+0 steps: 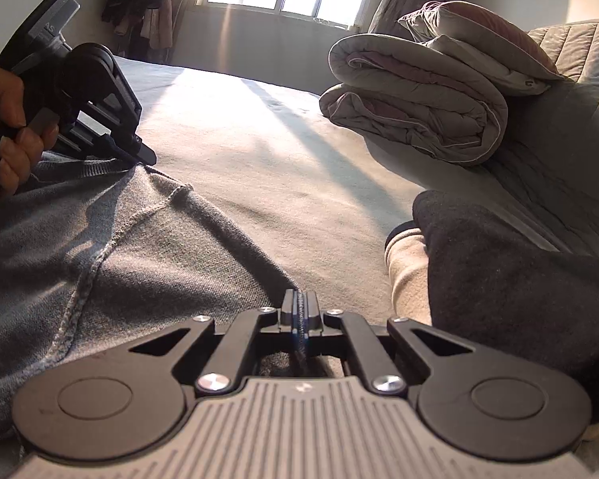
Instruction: Fold clothes
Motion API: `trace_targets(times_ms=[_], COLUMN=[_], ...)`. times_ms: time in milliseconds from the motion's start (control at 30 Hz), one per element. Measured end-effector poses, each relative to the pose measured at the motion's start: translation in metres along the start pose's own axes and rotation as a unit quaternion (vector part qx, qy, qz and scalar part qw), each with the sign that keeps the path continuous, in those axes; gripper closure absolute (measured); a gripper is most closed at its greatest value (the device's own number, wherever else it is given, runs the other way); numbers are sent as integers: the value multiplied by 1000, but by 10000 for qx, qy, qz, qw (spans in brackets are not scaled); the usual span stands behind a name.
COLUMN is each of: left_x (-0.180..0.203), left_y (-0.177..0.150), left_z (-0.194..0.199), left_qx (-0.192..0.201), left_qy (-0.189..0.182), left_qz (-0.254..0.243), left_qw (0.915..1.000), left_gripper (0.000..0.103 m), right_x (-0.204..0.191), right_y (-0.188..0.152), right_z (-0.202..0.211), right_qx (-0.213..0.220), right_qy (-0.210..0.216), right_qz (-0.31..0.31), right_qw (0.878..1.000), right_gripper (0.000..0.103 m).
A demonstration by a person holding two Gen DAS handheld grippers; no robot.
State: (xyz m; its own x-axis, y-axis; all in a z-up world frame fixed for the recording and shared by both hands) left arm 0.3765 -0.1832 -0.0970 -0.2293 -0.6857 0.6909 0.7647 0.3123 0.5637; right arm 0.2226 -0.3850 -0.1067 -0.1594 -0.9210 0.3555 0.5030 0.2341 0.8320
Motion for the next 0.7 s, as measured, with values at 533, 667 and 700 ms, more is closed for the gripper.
trace_targets(times_ms=[533, 667, 700], left_x=[7, -1, -1], left_y=[8, 10, 10], left_z=[12, 13, 12], left_qx=[-394, -664, -700], left_qy=[627, 376, 290], left_qz=[-1178, -890, -813], left_qw=[9903, 9931, 9938], left_gripper=[75, 77, 77], right_x=[2, 4, 5], right_y=[1, 2, 2], right_z=[2, 2, 3], right_qx=[-1, -31, -42], right_qy=[170, 324, 365], right_qz=[-81, -150, -159], right_qw=[9998, 9994, 9992], right_gripper=[100, 98, 98])
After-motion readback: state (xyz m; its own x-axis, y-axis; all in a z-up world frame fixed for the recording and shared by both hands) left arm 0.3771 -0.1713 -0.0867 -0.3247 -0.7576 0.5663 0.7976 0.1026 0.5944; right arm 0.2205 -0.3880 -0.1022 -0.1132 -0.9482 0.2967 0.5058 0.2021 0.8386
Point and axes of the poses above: each gripper's, at about its wrist camera, not at the fingertips, and z roughly against the way its jaws point, x to its right, y to its top, the point moved 3 cm from there along -z, roughly the way its jaws point, and after that the axes turned 14 degrees about -y, right-handed, at the moved point
